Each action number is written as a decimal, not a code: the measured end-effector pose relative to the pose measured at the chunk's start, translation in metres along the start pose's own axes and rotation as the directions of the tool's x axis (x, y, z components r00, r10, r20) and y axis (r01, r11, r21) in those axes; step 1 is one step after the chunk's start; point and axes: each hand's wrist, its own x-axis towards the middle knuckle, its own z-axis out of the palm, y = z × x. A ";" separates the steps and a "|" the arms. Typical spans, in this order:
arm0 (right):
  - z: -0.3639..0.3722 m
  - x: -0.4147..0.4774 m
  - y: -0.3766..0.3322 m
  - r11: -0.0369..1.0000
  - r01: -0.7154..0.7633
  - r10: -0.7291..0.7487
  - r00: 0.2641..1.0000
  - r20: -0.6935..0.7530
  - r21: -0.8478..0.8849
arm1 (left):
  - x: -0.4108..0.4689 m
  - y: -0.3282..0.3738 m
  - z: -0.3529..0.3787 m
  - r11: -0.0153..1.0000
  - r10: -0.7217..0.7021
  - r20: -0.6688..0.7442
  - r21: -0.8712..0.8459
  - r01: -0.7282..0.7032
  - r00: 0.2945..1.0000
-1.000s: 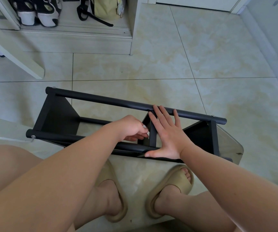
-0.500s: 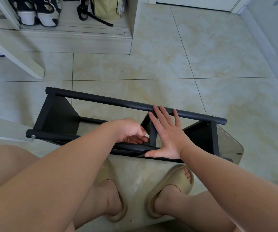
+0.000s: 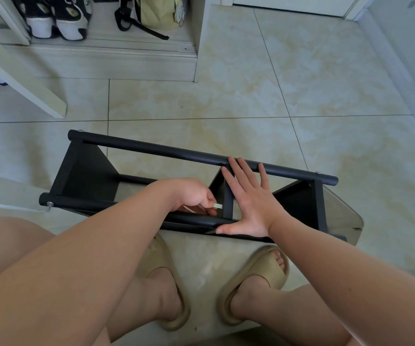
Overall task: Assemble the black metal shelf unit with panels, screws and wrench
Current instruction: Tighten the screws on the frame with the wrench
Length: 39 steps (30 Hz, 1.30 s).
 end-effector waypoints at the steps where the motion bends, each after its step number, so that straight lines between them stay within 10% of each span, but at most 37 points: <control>1: 0.000 0.000 0.000 1.000 0.000 0.000 1.000 -0.001 -0.002 | 0.000 0.000 0.000 0.999 0.006 0.002 0.035 -0.006 1.000; 17: -0.005 0.005 0.006 0.999 0.003 -0.006 0.997 0.083 0.039 | -0.014 0.024 -0.017 0.844 -0.072 -0.154 0.517 0.142 0.985; 24: -0.050 0.019 0.052 0.971 -0.126 0.100 0.986 0.134 0.202 | 0.000 0.055 -0.060 0.841 0.336 -0.545 0.541 0.015 0.768; 39: -0.045 0.056 0.088 0.908 -0.277 0.193 0.943 0.273 0.315 | 0.030 0.071 -0.097 0.859 -0.082 -0.210 0.482 0.176 0.974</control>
